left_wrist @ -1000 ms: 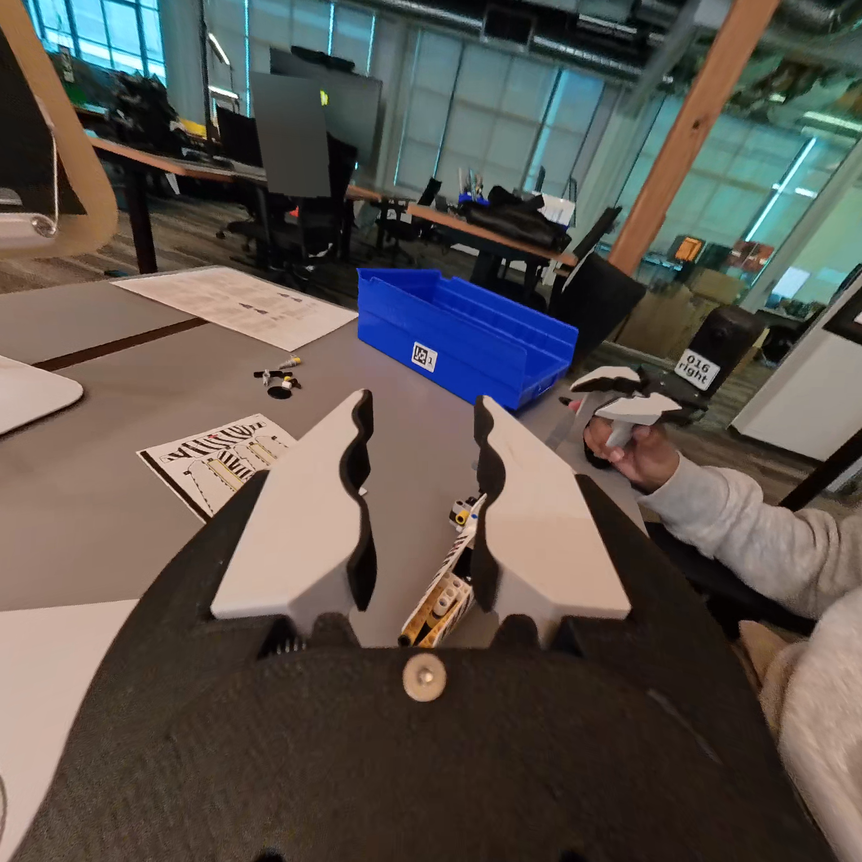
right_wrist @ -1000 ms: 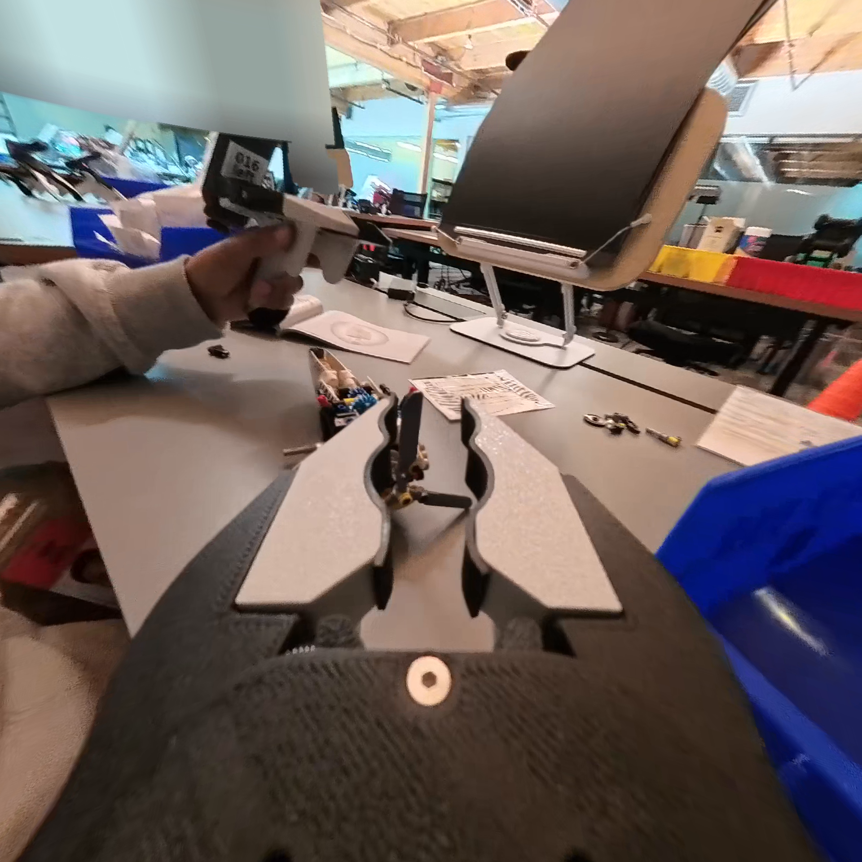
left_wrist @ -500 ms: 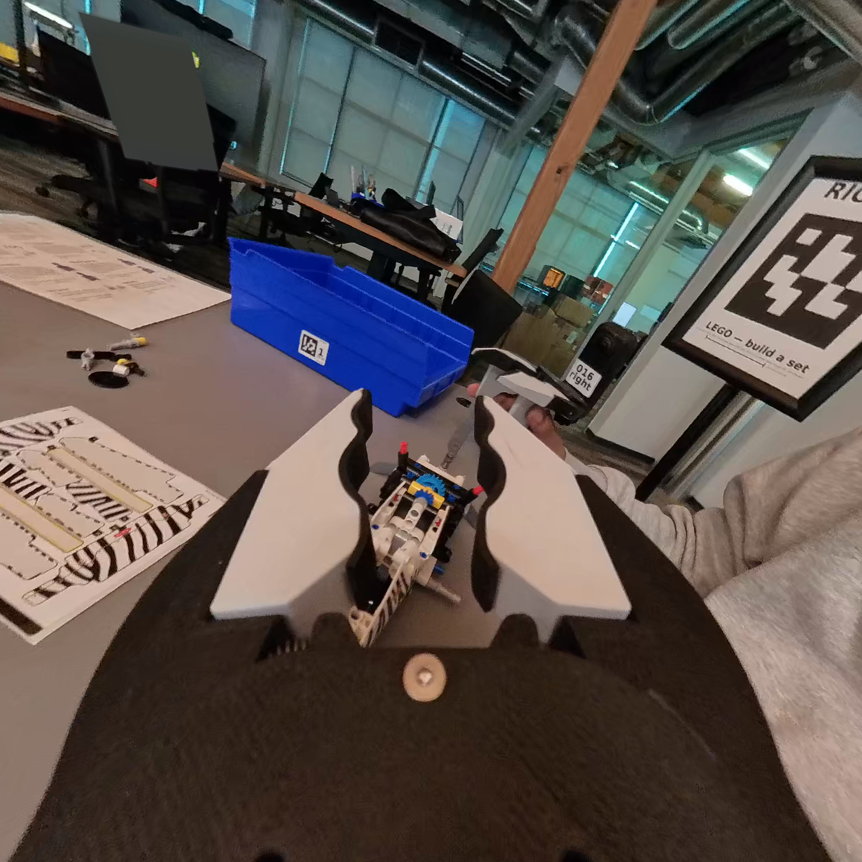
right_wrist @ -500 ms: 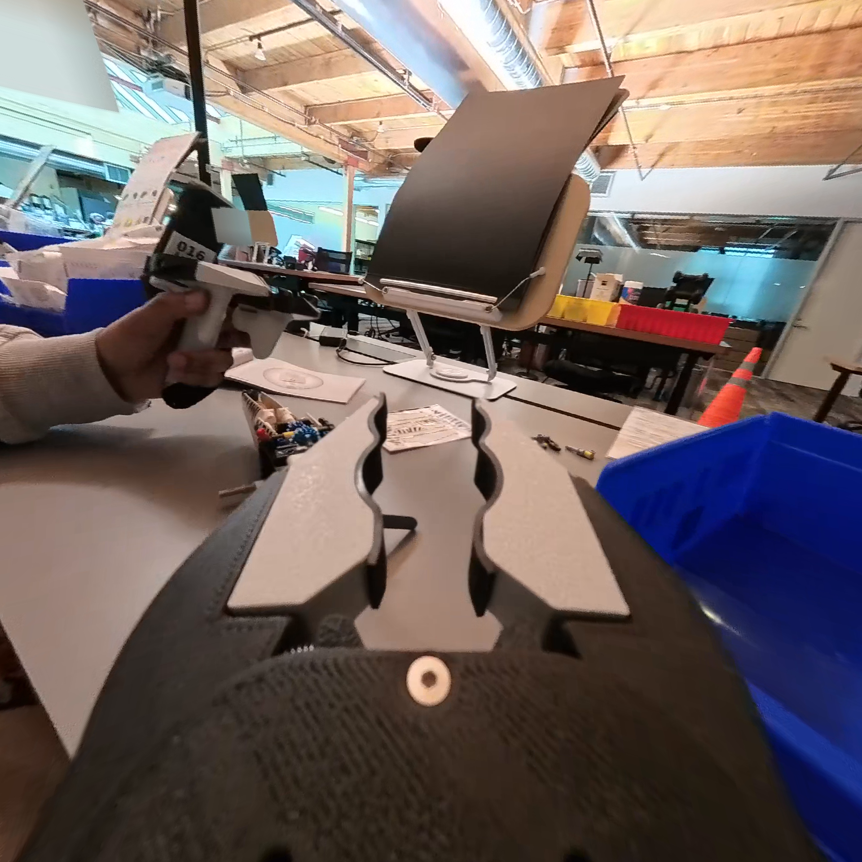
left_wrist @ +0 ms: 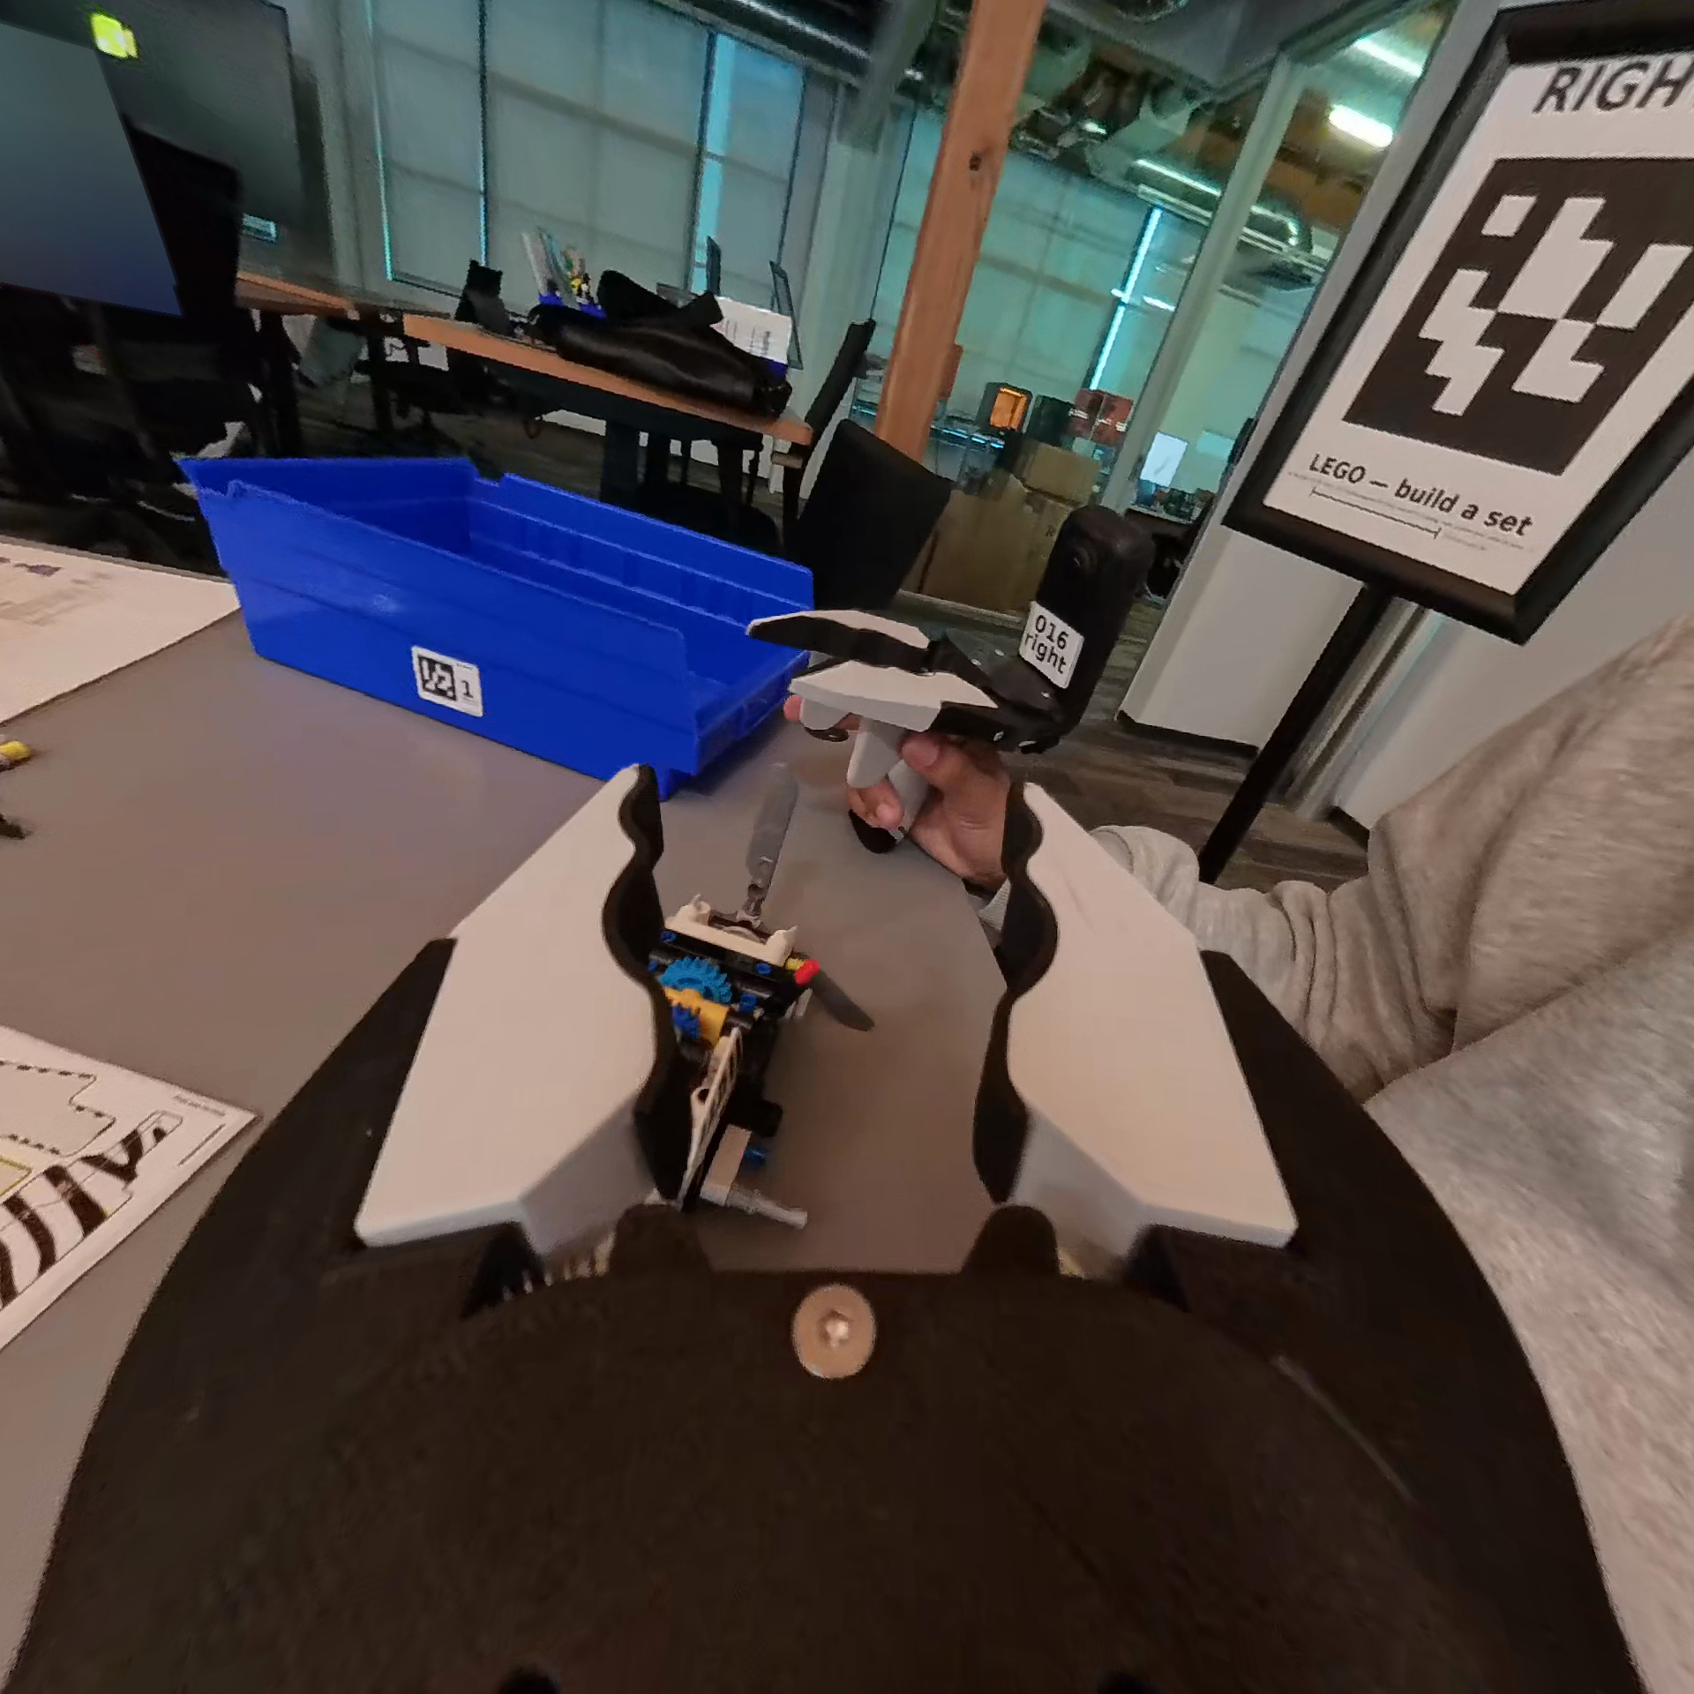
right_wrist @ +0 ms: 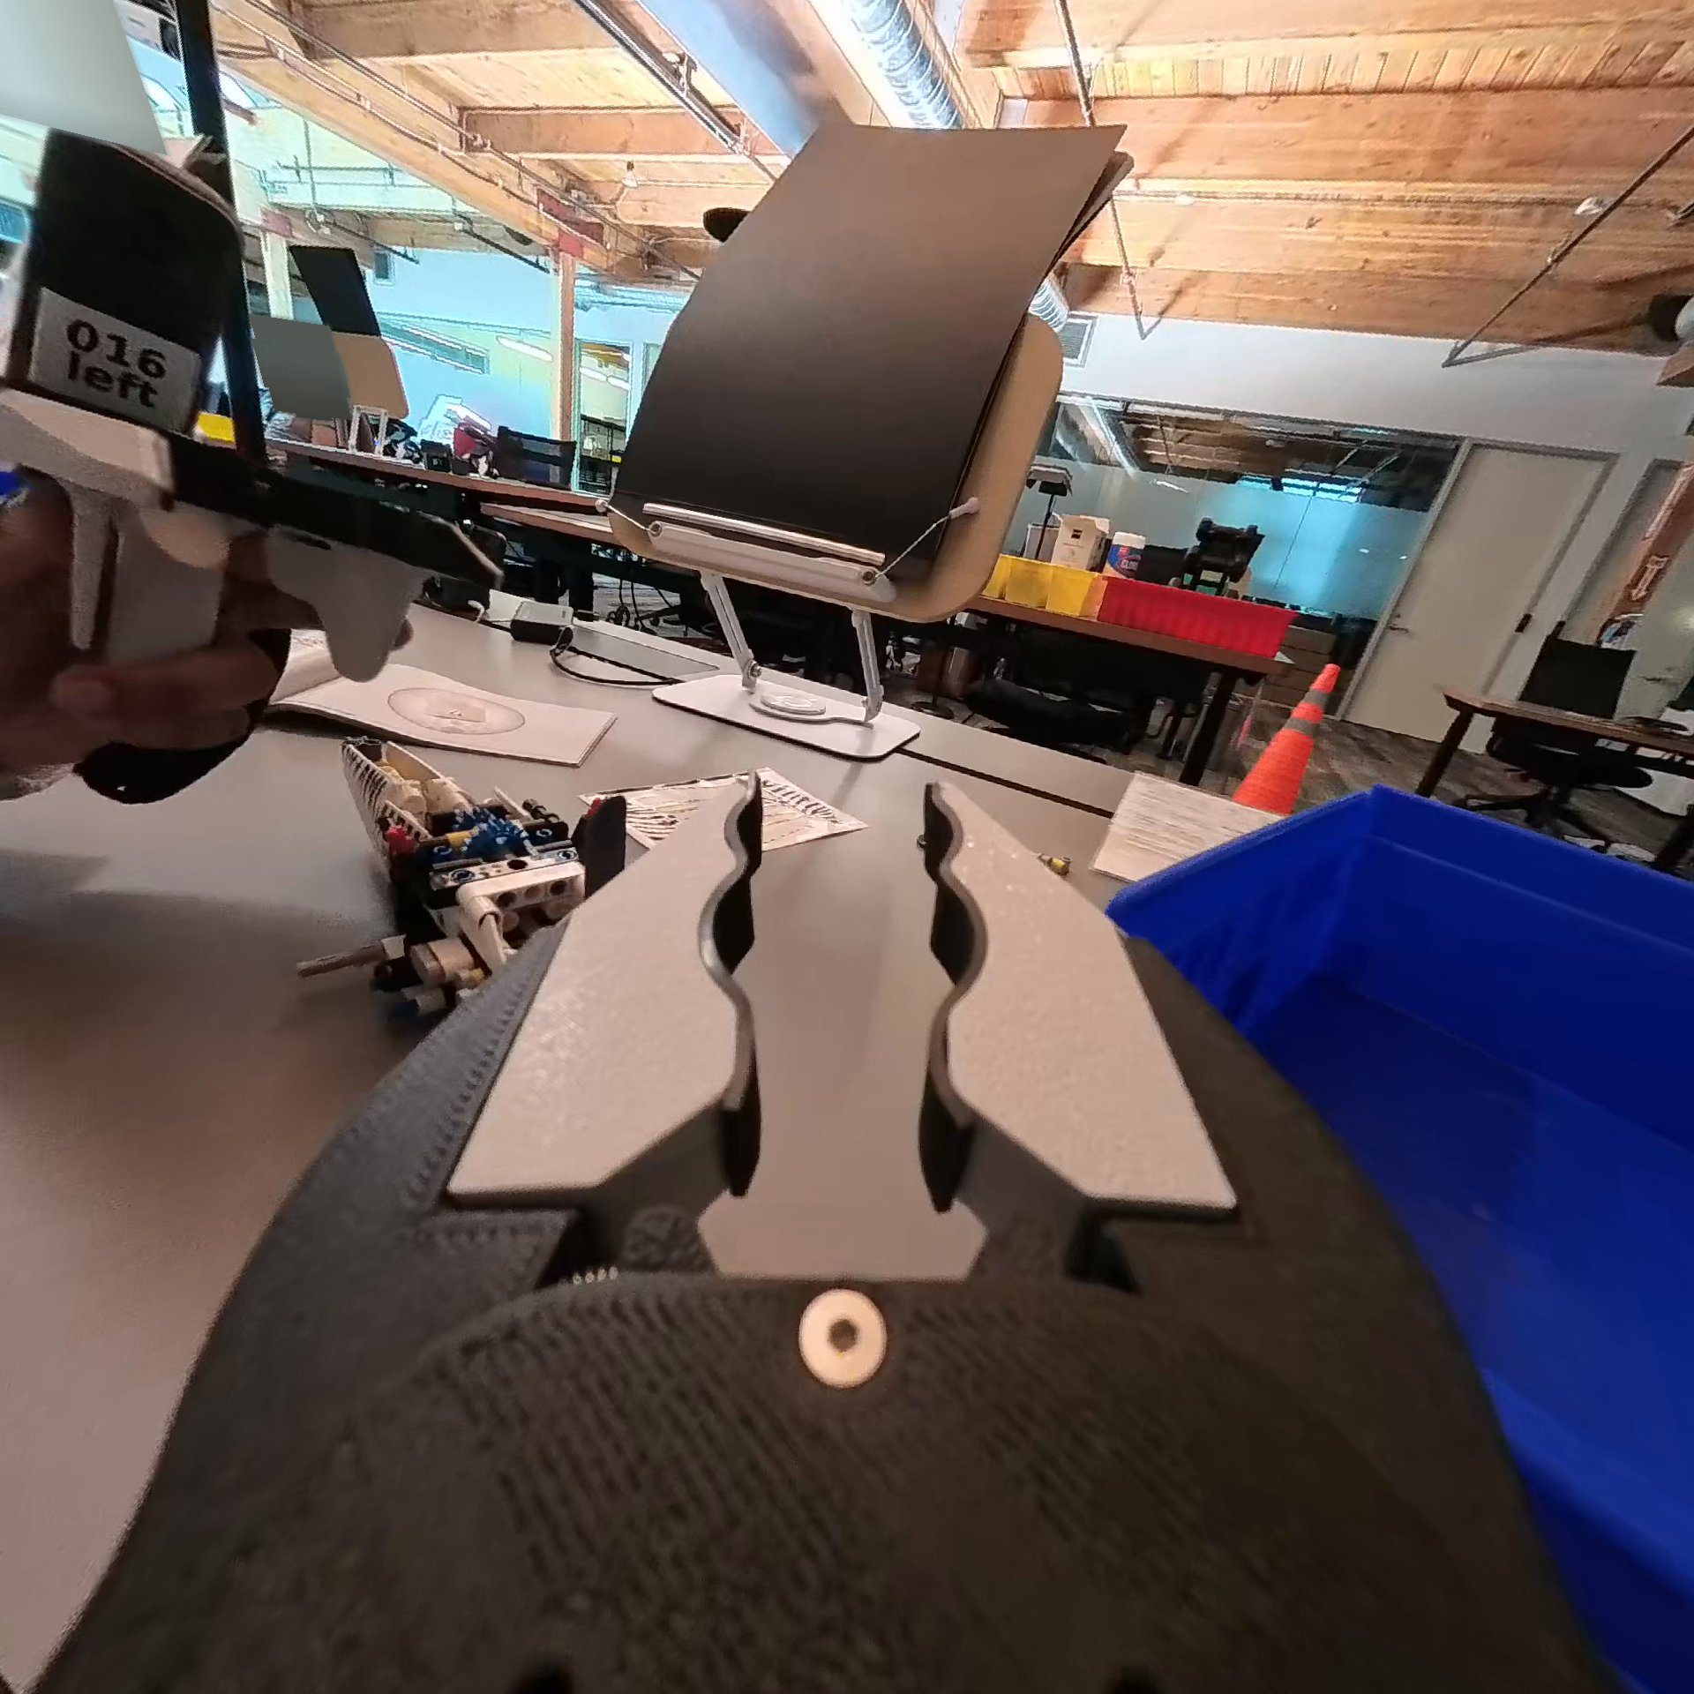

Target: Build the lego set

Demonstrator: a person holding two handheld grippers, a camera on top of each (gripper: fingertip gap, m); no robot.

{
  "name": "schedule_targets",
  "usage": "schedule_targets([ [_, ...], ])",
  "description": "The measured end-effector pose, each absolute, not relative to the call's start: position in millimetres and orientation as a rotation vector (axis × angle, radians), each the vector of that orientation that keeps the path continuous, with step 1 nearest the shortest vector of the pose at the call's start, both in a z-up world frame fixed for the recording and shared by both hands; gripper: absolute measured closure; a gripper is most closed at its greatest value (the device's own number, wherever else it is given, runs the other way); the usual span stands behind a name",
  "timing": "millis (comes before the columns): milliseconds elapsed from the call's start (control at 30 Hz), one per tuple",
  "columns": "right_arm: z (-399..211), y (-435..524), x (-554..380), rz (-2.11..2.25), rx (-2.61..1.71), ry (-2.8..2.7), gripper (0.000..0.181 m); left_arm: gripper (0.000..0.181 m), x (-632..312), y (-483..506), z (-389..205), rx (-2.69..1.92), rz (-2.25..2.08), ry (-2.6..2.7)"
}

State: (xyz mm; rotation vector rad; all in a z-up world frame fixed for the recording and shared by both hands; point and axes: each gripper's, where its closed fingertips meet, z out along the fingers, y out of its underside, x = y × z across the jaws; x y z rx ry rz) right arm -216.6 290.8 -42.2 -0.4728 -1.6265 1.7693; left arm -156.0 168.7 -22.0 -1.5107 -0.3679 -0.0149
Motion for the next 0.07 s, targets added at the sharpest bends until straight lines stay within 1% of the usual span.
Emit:
schedule_targets([
  [67,-41.8,291.2,-216.4,1.772,-0.471,-1.623,0.148,0.108,-161.5,165.2,-24.2,-1.505,-0.021,-0.397],
])
